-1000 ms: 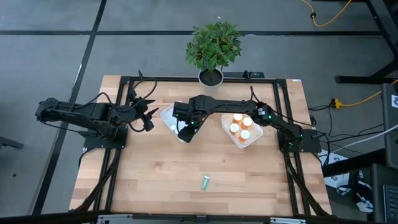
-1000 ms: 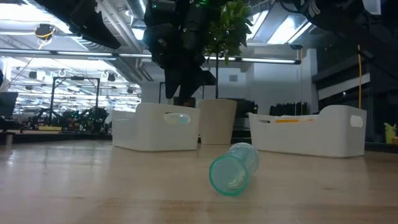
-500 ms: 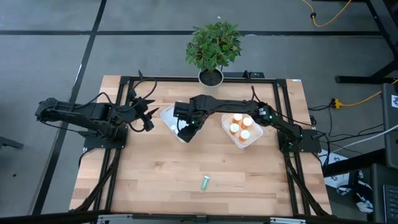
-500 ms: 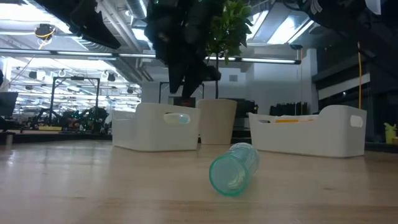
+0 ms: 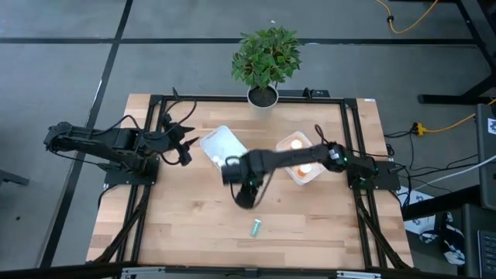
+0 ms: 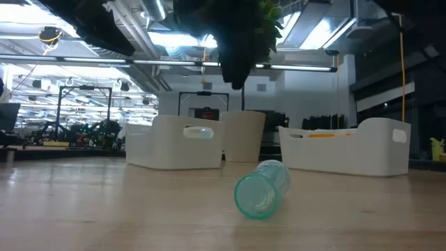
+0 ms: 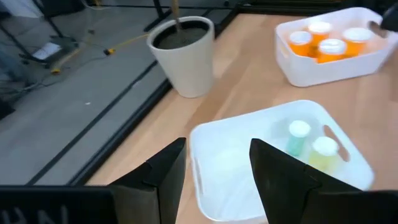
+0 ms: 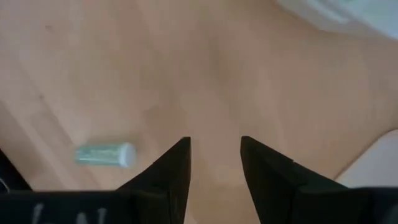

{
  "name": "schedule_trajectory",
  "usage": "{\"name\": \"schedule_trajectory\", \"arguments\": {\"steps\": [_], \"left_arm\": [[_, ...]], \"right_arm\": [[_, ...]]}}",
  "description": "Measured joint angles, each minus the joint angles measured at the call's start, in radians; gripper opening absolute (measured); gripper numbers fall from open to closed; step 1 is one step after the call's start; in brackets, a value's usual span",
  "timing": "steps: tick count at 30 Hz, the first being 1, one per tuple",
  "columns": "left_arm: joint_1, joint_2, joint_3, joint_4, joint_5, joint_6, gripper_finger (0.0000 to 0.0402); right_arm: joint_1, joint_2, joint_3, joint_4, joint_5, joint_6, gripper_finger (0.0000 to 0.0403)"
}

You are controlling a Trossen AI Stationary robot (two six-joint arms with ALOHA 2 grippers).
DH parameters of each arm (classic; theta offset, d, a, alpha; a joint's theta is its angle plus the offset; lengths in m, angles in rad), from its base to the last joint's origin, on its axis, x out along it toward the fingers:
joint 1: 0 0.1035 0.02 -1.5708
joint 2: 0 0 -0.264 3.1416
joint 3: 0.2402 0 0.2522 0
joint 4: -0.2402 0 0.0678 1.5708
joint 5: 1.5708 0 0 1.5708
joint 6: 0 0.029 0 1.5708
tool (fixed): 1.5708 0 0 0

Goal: Pick and place medicine bottles into bin by pill shape (circle, oval)
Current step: Put the blue pill bottle into the left white bin

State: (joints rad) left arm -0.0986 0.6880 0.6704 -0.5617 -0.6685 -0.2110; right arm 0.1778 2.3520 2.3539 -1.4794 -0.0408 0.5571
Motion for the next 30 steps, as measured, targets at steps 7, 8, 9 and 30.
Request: {"name": "schedule_trajectory", "arguments": {"steps": [7, 8, 9, 30], "left_arm": [[0.0, 0.0, 0.0, 0.0, 0.093, 0.002, 0.0171], [0.0, 0.0, 0.0, 0.0, 0.1, 0.002, 0.0171], [0.0, 0.0, 0.0, 0.0, 0.107, 0.002, 0.0171], [-0.084, 0.0, 0.0, -0.011, 0.114, -0.023, 0.0171]], "right_arm": [[0.152, 0.0, 0.0, 0.098, 0.08, 0.244, 0.0142], [0.172, 0.0, 0.0, 0.114, 0.093, 0.293, 0.0142], [0.19, 0.0, 0.0, 0.127, 0.103, 0.349, 0.0142], [0.385, 0.006, -0.25, 0.39, 0.12, 1.305, 0.0142]]}}
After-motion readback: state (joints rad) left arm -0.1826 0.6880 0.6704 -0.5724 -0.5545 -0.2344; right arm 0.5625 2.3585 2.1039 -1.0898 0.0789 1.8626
